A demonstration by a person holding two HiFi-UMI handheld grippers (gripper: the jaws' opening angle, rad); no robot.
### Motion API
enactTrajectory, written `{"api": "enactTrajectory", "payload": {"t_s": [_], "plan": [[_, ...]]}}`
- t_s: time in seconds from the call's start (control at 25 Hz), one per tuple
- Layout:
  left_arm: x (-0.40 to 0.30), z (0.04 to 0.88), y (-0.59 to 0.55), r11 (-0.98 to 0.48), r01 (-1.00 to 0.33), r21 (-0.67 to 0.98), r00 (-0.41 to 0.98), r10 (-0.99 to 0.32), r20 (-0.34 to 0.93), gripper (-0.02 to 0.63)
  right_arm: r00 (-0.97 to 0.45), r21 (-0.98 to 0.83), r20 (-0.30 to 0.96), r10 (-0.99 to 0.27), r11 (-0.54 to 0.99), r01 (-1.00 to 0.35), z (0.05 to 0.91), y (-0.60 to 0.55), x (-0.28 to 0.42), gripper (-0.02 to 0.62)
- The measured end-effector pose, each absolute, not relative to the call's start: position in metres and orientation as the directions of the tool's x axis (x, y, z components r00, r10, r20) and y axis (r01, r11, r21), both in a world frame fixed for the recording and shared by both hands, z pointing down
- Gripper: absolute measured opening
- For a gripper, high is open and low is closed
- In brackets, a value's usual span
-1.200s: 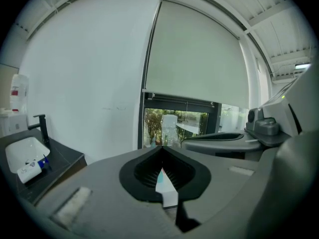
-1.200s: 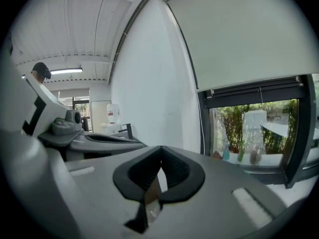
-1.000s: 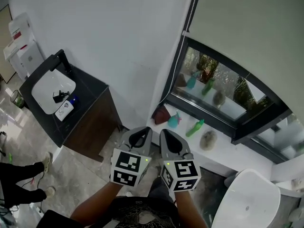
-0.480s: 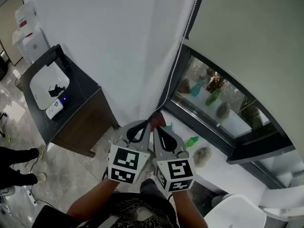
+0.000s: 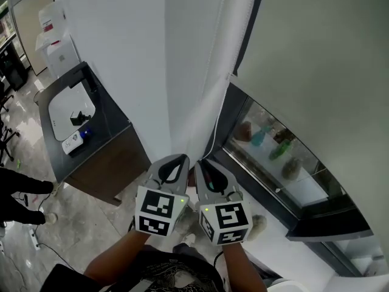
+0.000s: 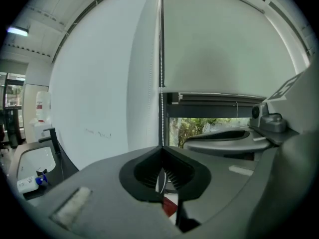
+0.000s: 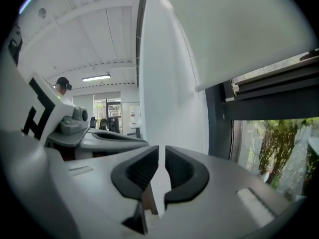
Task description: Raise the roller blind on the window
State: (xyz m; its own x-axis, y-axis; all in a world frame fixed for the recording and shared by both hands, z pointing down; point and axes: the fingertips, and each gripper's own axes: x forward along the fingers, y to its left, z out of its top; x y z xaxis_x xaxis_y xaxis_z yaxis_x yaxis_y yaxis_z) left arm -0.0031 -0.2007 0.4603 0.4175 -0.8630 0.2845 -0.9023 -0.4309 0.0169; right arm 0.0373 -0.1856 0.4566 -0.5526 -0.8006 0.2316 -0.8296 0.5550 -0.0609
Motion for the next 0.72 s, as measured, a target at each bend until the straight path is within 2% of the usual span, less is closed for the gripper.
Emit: {"api": "enactTrajectory", "payload": {"t_s": [0.32, 0.6, 0.68, 0.72], "plan": [[0.001, 0.442, -0.213, -0.419, -0.908, 0.002, 0.405, -0.876, 0.263, 0.003, -0.597, -0.045, 0.177, -0.782, 0.6, -0.799, 0.426, -0.239, 0.034, 0.051], [-0.002, 0.424, -0.221, -0.477, -0.879, 0.015, 0.466, -0.851, 0.242, 0.005, -0.618, 0.013, 0.154, -0.771, 0.627, -0.779, 0.41, -0.277, 0.02, 0.12], [0.0, 0.419, -0.22, -0.493, -0.87, 0.008, 0.481, -0.845, 0.232, 0.046, -0.639, 0.036, 0.16, -0.752, 0.652, -0.758, 0.408, -0.285, 0.016, 0.129], [0.0, 0.416, -0.22, -0.499, -0.866, 0.006, 0.488, -0.843, 0.226, 0.046, -0.653, 0.042, 0.167, -0.739, 0.667, -0.744, 0.408, -0.288, 0.013, 0.135]]}}
